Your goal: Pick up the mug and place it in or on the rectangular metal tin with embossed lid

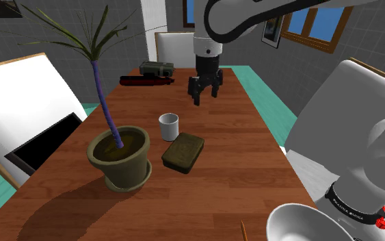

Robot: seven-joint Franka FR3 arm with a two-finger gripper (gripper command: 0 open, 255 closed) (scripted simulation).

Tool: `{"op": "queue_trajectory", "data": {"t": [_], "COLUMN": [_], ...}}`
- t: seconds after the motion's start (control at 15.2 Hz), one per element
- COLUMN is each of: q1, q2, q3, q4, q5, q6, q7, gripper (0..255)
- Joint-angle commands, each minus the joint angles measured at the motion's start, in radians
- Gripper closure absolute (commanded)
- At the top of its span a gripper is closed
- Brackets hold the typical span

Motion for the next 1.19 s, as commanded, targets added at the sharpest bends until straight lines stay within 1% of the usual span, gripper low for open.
{"op": "queue_trajectory", "data": {"t": [0.0, 0.26, 0.53, 0.73, 0.92, 0.99, 1.12], "q1": [0.009, 0.036, 0.079, 0.12, 0.168, 0.178, 0.176], "q2": [0.087, 0.255, 0.431, 0.568, 0.716, 0.744, 0.746], "q3": [0.019, 0.04, 0.044, 0.037, 0.024, 0.02, 0.019], "q4": [0.056, 0.196, 0.365, 0.516, 0.697, 0.734, 0.71], "q5": [-0.031, -0.1, -0.169, -0.216, -0.256, -0.262, -0.263], "q6": [0.02, 0.025, 0.004, -0.028, -0.078, -0.09, -0.064], "q7": [0.038, 0.106, 0.163, 0.195, 0.215, 0.217, 0.219], "gripper": [0, 0, 0, 0, 0, 0, 0]}}
